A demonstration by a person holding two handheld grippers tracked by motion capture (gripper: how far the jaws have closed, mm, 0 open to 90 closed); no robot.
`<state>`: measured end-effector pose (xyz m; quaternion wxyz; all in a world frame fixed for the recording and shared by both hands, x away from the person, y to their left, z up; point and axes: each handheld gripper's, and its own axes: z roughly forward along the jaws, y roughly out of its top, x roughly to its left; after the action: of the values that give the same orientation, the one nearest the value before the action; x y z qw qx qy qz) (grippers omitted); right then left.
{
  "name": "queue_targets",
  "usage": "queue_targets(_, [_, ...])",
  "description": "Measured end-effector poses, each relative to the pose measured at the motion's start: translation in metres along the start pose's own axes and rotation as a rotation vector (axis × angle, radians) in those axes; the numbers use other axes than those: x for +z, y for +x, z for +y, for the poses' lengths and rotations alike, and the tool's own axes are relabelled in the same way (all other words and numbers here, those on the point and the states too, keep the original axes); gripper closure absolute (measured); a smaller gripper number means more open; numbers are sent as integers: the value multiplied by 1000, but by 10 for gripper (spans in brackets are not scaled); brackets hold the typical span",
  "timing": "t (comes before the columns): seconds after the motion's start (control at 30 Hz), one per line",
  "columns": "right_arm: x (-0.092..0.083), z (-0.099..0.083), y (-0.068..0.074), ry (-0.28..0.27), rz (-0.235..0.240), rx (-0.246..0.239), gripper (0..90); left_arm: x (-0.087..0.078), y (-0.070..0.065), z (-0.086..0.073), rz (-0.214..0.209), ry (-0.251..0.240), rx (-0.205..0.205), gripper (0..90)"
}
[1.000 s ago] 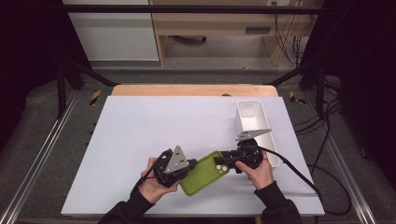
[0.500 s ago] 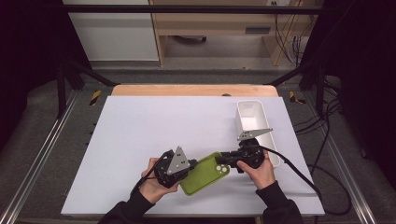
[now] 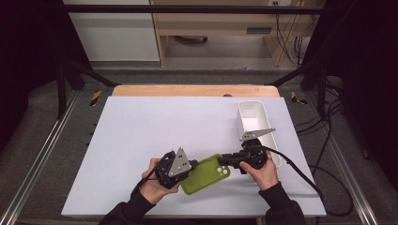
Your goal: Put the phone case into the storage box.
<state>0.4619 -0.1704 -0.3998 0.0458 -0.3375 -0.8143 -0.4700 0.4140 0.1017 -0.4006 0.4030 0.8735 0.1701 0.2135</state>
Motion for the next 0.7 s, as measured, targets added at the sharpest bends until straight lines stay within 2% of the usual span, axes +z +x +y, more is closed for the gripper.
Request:
queue_targets(0.4, [-2,0,0,14,0,11,791,0,-2,1,-6,2,17,876])
queue_targets(0.7, [-5,0,1,-1,-11,-5,794,2,-5,1,-5,-1,25,859])
